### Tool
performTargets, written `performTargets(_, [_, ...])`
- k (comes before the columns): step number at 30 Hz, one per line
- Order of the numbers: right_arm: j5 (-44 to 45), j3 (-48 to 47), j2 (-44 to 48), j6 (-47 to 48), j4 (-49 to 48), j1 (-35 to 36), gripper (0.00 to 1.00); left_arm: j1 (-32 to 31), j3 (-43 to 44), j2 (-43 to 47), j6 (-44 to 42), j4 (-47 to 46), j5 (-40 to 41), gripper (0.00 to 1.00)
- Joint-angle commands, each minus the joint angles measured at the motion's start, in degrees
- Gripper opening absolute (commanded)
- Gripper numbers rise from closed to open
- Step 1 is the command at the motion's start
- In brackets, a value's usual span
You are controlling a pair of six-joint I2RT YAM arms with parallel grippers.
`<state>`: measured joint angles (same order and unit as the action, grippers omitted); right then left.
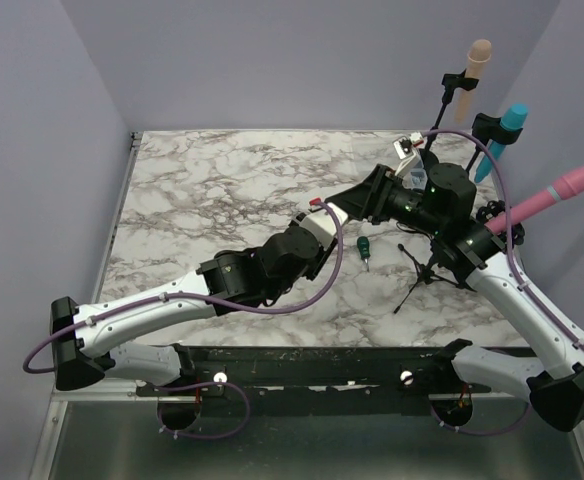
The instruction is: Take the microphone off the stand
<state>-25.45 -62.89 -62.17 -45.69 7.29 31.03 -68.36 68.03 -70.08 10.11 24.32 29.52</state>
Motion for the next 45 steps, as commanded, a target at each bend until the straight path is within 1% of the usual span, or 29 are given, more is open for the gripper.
performTargets(1, [-0.34, 0.66, 1.29, -0.87, -0.52, 0.29, 0.29, 0.74, 0.25, 1.46, 0.88, 0.41, 4.76, 0.00])
performTargets(4, [0.38, 0.21, 1.35, -0.09, 0.48, 0.26, 0.62, 0.75, -0.95, 2.74, 0.92, 0.52, 4.06, 0.00])
performTargets(6, [1.39, -0.74, 1.42, 1.12, 1.99, 0.26, 0.75, 0.82, -1.74, 3.54, 1.26, 1.18, 3.93, 0.00])
performTargets(8, [3.26, -2.00, 1.68, 2.61, 4.00, 0.26, 0.83, 0.85, -2.88, 4.52, 1.95, 1.69, 4.05, 0.00])
performTargets(10, [5.56, -3.36, 2.24, 4.32, 6.44, 0.26, 0.87, 1.06, -4.43, 5.57, 2.79, 2.05, 3.97, 0.00])
performTargets(13, [9.17, -4.90, 3.34, 6.43, 9.48, 0.26, 0.87, 2.20, -6.84, 7.38, 5.26, 3.29, 2.41, 0.00])
performTargets(15, [11.13, -5.58, 4.42, 7.55, 10.73, 0.26, 0.87, 4.01, -8.96, 9.05, 7.73, 3.85, 0.11, 0.00])
performTargets(16, [12.15, -5.80, 5.12, 7.85, 11.34, 0.25, 0.88, 6.20, -10.01, 9.90, 8.99, 3.94, -2.67, 0.00])
performTargets(18, [13.89, -5.92, 6.45, 8.56, 11.94, 0.26, 0.88, 12.69, -11.81, 11.06, 12.34, 5.17, -10.99, 0.00])
performTargets(21, [16.08, -5.84, 8.21, 9.60, 12.60, 0.26, 0.88, 24.11, -13.36, 11.32, 15.43, 7.00, -22.16, 0.00])
performTargets(23, [17.15, -5.84, 8.89, 10.16, 13.25, 0.26, 0.89, 30.20, -12.08, 9.50, 15.26, 9.21, -27.37, 0.00])
performTargets(27, [18.25, -5.92, 9.86, 10.82, 14.46, 0.24, 0.90, 40.52, -6.72, 1.46, 13.37, 13.62, -38.13, 0.00])
performTargets(31, [18.37, -6.06, 10.45, 10.89, 14.94, 0.26, 0.90, 49.35, 1.03, -11.74, 12.52, 16.98, -46.25, 0.00])
performTargets(32, [18.33, -6.13, 10.53, 10.90, 15.07, 0.20, 0.90, 51.00, 3.45, -14.94, 12.23, 17.27, -46.93, 0.00])
performTargets(35, [18.36, -6.61, 10.66, 11.12, 15.88, 0.16, 0.90, 54.46, 12.75, -26.02, 12.00, 20.12, -44.17, 0.00])
performTargets(38, [18.89, -7.28, 10.92, 11.31, 16.82, 0.11, 0.90, 56.48, 27.44, -37.96, 11.21, 25.27, -40.02, 0.00])
performTargets(40, [19.34, -7.85, 11.29, 11.35, 17.29, 0.13, 0.90, 57.59, 41.07, -47.52, 9.84, 30.93, -36.55, 0.00])
performTargets(42, [19.78, -8.78, 11.41, 11.80, 18.21, 0.17, 0.90, 58.49, 54.43, -57.97, 7.84, 36.98, -34.56, 0.00])
performTargets(43, [20.05, -9.34, 11.51, 12.10, 19.06, 0.18, 0.91, 58.96, 61.37, -61.72, 7.28, 40.39, -33.61, 0.00])
performTargets(45, [21.15, -10.57, 11.65, 12.86, 21.43, 0.18, 0.91, 59.90, 70.57, -67.93, 5.79, 44.93, -33.46, 0.00])
